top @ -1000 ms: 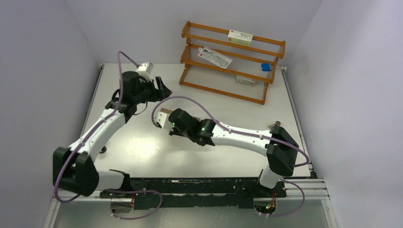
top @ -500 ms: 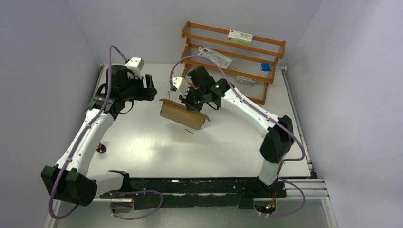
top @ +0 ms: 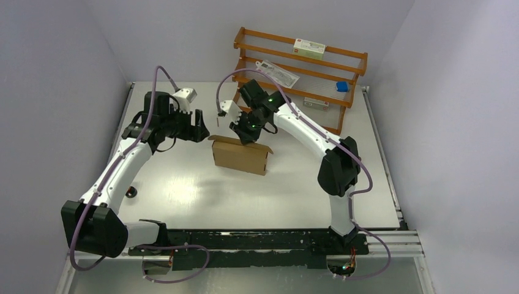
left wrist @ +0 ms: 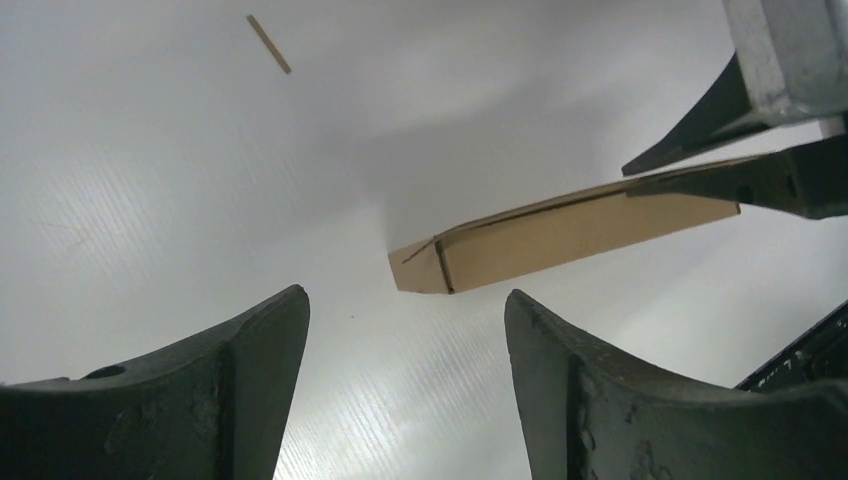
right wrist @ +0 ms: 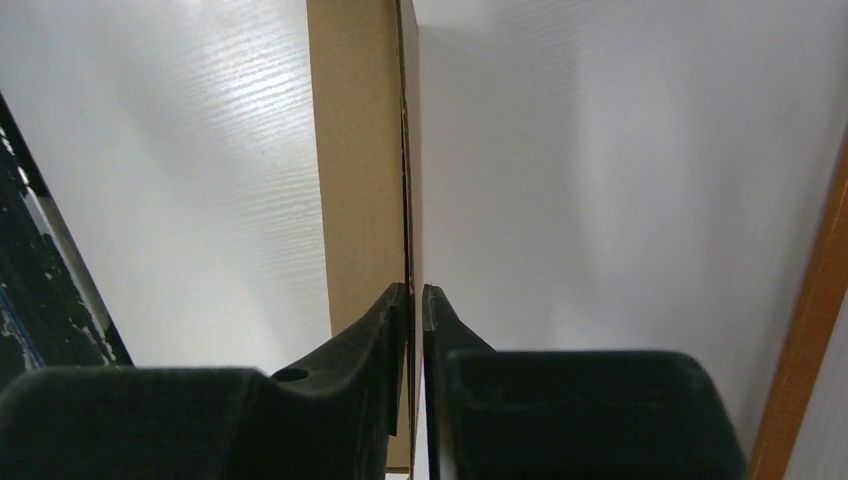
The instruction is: Fold the paper box
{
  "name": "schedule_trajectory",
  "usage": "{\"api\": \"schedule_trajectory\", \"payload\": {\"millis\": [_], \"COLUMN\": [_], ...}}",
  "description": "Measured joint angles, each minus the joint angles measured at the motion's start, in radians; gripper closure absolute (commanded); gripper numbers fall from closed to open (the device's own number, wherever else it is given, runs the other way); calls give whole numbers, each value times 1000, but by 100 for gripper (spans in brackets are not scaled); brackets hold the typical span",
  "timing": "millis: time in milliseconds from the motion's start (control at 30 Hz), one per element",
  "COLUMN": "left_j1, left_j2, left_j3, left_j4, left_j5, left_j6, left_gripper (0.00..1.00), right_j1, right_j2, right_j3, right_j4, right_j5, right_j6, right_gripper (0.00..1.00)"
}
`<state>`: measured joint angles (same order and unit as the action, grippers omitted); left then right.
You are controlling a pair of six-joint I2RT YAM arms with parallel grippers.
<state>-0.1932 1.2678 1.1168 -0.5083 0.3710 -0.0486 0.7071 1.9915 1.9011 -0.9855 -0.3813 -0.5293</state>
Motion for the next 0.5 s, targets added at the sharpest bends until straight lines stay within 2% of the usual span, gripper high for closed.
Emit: {"api": "schedule_trajectory", "payload": {"millis": [167,333,500], "left_j1": [0,0,-14], "left_j2": [16,37,83], "left_j3": [-19,-8,61], "left_j4": [3,-3,-39], "left_j5": [30,54,55], "left_j6": [48,89,129], "left_gripper": [21,16,13], "right_j1": [1,4,6], "right_j2": [4,-37,-237], "right_j3": [6,-11,-159], "right_j4": [-20,7,93], "right_j5": [15,80,205], "right_j6": [7,63,224], "right_gripper": [56,51,51]}}
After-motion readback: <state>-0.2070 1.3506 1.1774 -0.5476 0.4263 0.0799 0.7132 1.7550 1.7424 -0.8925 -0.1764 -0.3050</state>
